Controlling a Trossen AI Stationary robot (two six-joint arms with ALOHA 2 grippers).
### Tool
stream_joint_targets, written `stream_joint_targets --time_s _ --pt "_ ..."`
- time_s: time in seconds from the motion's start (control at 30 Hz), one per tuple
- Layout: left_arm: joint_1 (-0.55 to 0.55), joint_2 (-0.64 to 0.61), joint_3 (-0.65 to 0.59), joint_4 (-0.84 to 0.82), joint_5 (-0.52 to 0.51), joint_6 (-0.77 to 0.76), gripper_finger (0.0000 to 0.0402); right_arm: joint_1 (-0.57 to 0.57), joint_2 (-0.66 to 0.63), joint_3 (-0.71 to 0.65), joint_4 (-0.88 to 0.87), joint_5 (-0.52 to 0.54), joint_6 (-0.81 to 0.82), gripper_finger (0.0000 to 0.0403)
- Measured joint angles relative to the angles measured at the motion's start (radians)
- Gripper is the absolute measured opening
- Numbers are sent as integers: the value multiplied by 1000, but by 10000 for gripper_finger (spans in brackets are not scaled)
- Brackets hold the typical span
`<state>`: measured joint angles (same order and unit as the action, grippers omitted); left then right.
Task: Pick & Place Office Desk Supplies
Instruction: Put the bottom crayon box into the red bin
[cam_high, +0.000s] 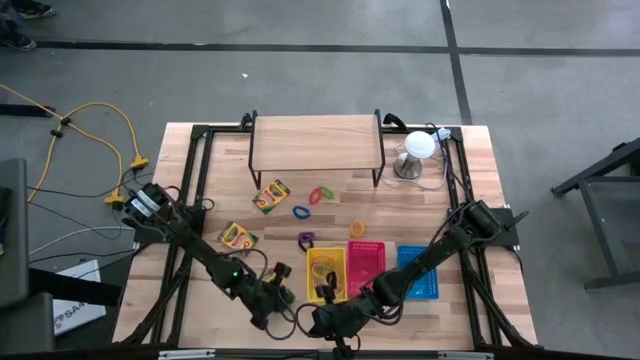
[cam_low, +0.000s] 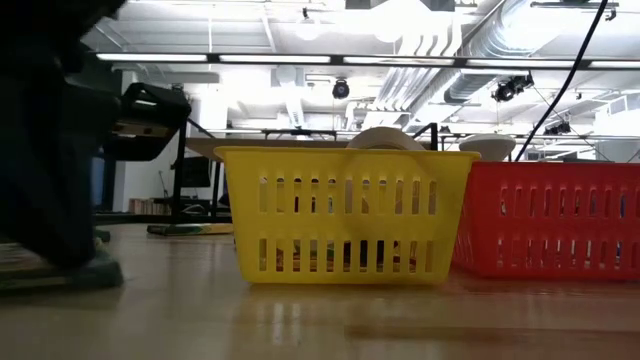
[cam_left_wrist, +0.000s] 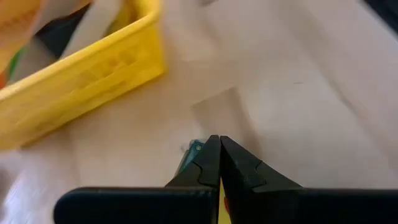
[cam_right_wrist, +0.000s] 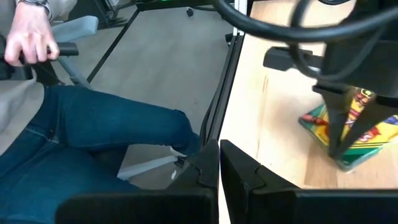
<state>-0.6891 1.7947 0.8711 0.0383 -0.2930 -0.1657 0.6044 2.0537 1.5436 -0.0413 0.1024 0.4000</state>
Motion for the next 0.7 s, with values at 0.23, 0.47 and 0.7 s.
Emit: stream_joint_targets --time_s 0.23,0.47,0.7 --pt "-16 2 -2 -34 -64 -177 0 0 0 0 -8 0 0 2" --pt "-71 -7 -4 -109 -209 -301 0 0 0 0 -10 0 0 2" --pt "-105 -37 -7 -180 -287 -504 0 0 0 0 -15 0 0 2"
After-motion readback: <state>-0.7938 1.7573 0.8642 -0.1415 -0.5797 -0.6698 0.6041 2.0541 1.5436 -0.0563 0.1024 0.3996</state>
